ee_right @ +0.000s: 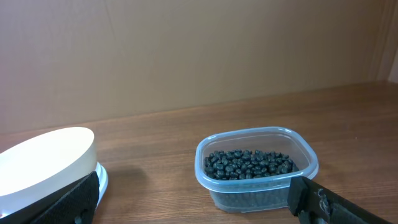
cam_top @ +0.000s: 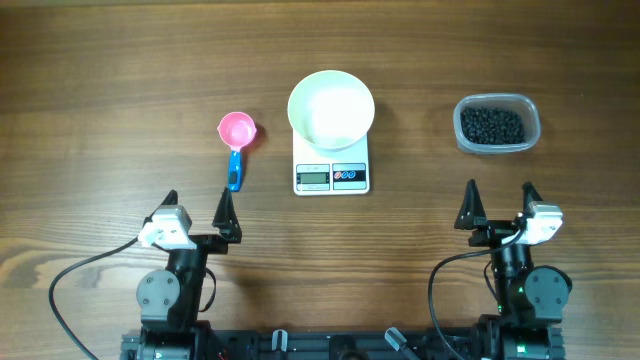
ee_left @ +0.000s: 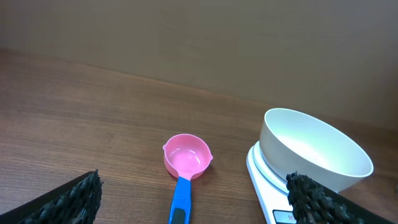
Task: Scoop item into bowl and weigh 150g on scale
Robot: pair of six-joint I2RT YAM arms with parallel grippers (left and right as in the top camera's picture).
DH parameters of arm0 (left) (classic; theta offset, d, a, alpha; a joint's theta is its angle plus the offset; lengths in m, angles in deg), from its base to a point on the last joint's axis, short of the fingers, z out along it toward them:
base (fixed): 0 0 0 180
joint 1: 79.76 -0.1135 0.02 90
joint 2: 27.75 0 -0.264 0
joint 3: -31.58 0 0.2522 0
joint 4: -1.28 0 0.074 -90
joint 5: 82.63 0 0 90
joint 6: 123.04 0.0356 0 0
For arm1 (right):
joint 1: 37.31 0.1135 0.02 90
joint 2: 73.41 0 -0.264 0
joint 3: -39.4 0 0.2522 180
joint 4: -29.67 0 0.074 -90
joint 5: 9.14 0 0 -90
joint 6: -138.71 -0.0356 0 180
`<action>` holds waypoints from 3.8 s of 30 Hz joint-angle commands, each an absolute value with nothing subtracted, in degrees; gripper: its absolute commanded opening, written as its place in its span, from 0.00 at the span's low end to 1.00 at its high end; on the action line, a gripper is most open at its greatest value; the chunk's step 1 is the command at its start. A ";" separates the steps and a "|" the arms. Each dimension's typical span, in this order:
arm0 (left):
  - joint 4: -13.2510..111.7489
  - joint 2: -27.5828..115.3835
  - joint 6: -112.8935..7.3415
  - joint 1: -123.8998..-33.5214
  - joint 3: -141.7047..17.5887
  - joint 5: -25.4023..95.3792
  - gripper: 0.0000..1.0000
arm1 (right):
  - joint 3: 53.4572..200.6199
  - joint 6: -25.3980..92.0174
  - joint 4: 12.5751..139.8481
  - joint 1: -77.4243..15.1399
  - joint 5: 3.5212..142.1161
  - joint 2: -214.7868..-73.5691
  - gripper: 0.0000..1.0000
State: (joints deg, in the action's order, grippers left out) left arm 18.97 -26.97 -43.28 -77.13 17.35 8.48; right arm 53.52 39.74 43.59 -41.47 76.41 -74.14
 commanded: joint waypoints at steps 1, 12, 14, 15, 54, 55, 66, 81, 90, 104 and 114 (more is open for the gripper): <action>19.36 -18.51 -43.80 -76.86 17.48 7.91 1.00 | 53.48 39.56 43.37 -39.98 76.98 -73.94 1.00; 19.36 -18.51 -43.80 -76.86 17.48 7.91 1.00 | 53.48 39.56 43.37 -39.98 76.98 -73.94 1.00; 19.36 -18.51 -43.80 -76.86 17.48 7.91 1.00 | 53.48 39.56 43.35 -39.98 76.98 -73.94 1.00; 19.36 -18.51 -43.80 -76.86 17.48 7.91 1.00 | 53.48 39.58 43.35 -39.98 76.98 -73.94 1.00; 19.36 -18.51 -43.80 -76.86 17.48 7.91 1.00 | 53.48 39.56 43.35 -39.98 77.00 -73.94 1.00; 19.36 -18.51 -43.80 -76.86 17.48 7.91 1.00 | 53.48 39.58 43.37 -39.98 76.98 -73.94 1.00; 19.36 -18.51 -43.80 -76.86 17.48 7.91 1.00 | 53.48 39.56 43.37 -39.98 76.98 -73.94 1.00; 19.36 -18.51 -43.80 -76.86 17.48 7.91 0.99 | 53.48 39.56 43.37 -39.98 76.98 -73.94 1.00; 18.07 -18.51 -44.24 -76.86 17.48 9.92 1.00 | 53.48 39.56 43.37 -39.98 76.98 -73.94 1.00; 45.63 -2.93 -47.21 -76.86 -15.96 11.84 1.00 | 53.48 39.56 43.37 -39.98 76.98 -73.94 1.00; 78.05 40.52 -43.30 -76.93 -57.10 11.75 1.00 | 53.48 39.56 43.37 -39.98 77.00 -73.94 1.00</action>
State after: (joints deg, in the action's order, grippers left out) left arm 76.82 32.48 -45.14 -77.13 -52.64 11.56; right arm 53.52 39.71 43.46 -40.22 76.44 -74.20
